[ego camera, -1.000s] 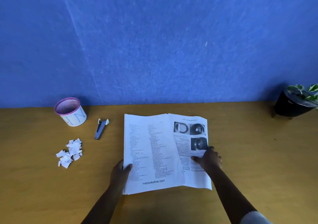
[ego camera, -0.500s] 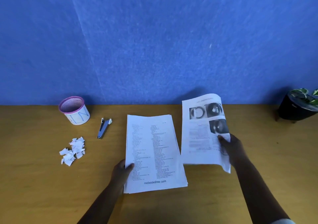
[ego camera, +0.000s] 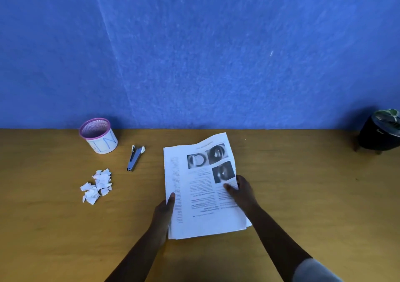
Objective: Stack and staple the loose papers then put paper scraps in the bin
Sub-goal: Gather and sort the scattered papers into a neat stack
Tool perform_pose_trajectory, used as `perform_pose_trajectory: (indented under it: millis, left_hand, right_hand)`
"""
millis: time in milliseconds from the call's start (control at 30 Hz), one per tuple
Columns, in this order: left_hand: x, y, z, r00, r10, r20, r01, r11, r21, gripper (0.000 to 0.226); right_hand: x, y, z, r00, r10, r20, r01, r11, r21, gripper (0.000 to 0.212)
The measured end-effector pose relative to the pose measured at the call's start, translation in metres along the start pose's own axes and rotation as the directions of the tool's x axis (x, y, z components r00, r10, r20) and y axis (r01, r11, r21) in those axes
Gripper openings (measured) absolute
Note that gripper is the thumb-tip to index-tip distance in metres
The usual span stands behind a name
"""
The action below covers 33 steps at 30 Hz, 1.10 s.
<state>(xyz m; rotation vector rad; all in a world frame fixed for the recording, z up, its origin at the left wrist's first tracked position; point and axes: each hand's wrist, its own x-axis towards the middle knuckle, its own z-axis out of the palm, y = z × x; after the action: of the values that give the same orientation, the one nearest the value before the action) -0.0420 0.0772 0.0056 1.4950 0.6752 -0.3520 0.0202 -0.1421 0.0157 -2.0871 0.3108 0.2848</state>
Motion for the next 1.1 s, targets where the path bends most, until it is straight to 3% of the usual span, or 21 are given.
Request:
perform_pose_trajectory:
  millis: [133,333,433,533,600,700,800,967,1100]
  left_hand:
    - [-0.003,-0.004,0.008,0.995,0.089,-0.045,-0.088,0.996,0.036,0.035]
    - [-0.005,0.0,0.01,0.976,0.215,-0.042,-0.213,0.976,0.04,0.037]
    - [-0.009,0.003,0.005,0.966,0.256,0.026,-0.254,0.966,-0.048,0.027]
    - [-0.009,0.006,-0.001,0.964,0.252,0.085,-0.244,0.965,-0.092,0.026]
    - [-0.008,0.01,-0.004,0.962,0.247,0.112,-0.238,0.967,-0.09,0.029]
    - [-0.009,0.024,-0.003,0.954,0.276,0.12,-0.27,0.961,-0.062,0.033]
    - [-0.007,0.042,0.0,0.94,0.336,0.058,-0.334,0.942,-0.039,0.03]
    - [-0.018,0.07,0.005,0.88,0.474,0.001,-0.474,0.88,-0.027,0.028]
    - [-0.03,0.092,-0.004,0.802,0.597,-0.039,-0.597,0.802,0.0,0.025]
  right_hand:
    - [0.003,-0.004,0.009,0.999,0.016,0.048,-0.009,0.989,-0.145,0.065]
    - [0.021,0.001,-0.001,0.994,0.011,-0.108,-0.041,0.961,-0.272,0.059]
    - [0.024,0.002,-0.008,0.996,0.081,-0.041,-0.085,0.992,-0.096,0.065]
    - [0.016,-0.005,-0.024,0.978,0.002,0.208,-0.051,0.972,0.231,0.065]
    - [0.009,-0.009,-0.033,0.952,-0.082,0.295,-0.019,0.945,0.325,0.055]
    - [0.001,-0.023,-0.041,0.958,-0.175,0.226,0.067,0.907,0.416,0.029]
    - [-0.006,-0.042,-0.044,0.962,-0.23,0.145,0.138,0.873,0.467,0.018]
    - [-0.02,-0.067,-0.052,0.94,-0.336,0.067,0.268,0.844,0.464,0.018]
    - [-0.033,-0.077,-0.06,0.917,-0.388,0.091,0.305,0.832,0.463,0.029]
